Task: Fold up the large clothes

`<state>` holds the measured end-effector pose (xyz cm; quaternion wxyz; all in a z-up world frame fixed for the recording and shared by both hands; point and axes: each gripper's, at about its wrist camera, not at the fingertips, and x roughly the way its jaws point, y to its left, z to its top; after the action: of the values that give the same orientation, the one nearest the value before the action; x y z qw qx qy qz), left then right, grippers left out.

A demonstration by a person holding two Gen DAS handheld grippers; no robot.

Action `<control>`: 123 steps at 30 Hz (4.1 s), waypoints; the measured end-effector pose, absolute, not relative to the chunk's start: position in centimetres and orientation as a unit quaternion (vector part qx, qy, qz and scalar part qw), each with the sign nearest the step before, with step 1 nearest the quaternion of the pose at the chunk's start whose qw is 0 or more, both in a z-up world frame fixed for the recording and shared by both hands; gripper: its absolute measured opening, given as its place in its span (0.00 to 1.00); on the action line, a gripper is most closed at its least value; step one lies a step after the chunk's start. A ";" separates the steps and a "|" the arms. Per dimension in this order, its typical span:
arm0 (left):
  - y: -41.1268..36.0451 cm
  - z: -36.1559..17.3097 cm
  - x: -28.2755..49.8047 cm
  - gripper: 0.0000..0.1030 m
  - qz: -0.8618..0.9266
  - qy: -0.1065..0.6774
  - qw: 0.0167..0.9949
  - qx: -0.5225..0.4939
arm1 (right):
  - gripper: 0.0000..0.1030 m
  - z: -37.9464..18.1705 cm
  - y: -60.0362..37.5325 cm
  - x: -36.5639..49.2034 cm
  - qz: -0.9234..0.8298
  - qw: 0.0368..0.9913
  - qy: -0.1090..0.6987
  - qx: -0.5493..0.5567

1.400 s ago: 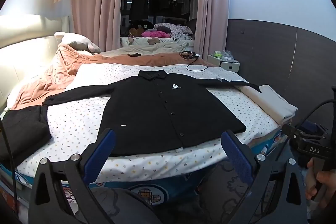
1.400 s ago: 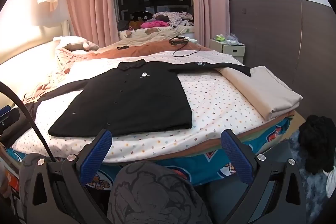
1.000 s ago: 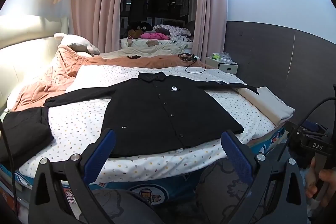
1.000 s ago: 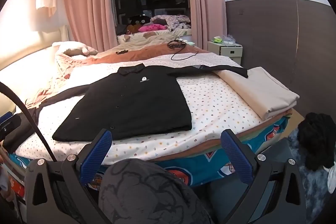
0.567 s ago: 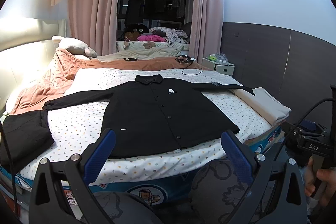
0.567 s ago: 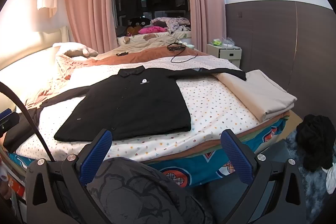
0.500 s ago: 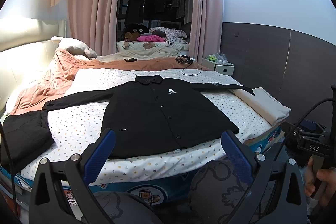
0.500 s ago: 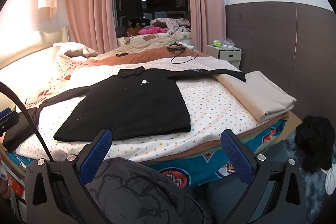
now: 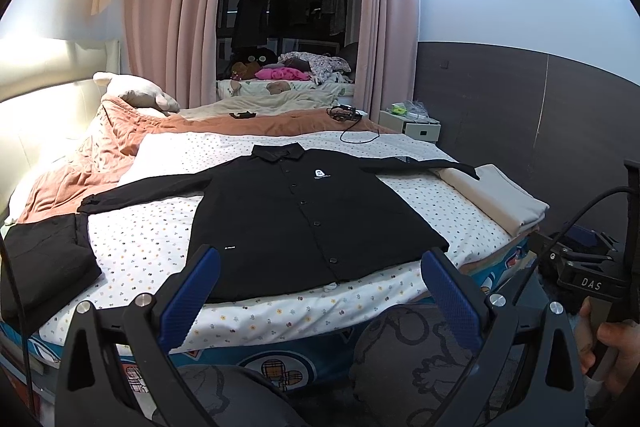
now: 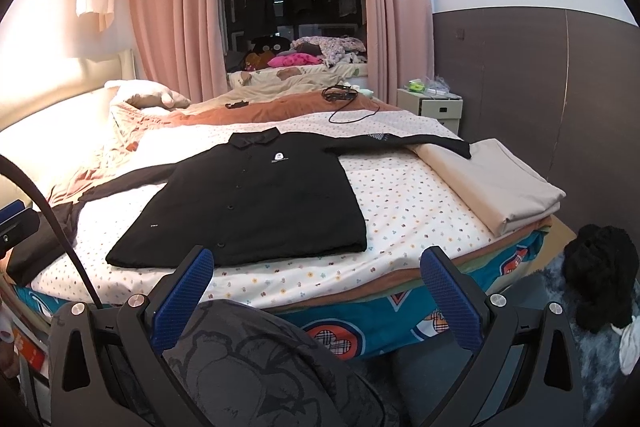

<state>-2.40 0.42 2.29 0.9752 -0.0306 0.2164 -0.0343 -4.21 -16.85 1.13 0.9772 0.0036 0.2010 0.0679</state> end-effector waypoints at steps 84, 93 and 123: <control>14.0 1.8 13.8 1.00 0.080 0.273 0.956 -0.078 | 1.00 3.2 -8.9 17.7 0.155 0.954 0.258 0.011; 20.6 0.6 19.2 1.00 0.126 0.294 0.940 -0.118 | 1.00 2.3 -5.6 25.9 0.212 0.934 0.285 0.032; 45.9 -10.1 31.7 0.79 0.259 0.350 0.843 -0.316 | 0.84 -2.0 6.1 47.7 0.279 0.889 0.352 0.087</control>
<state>31.69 45.90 -10.10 0.8426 -0.3160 0.3503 0.2595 47.75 6.06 -2.04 0.8890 0.0867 0.3523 0.2793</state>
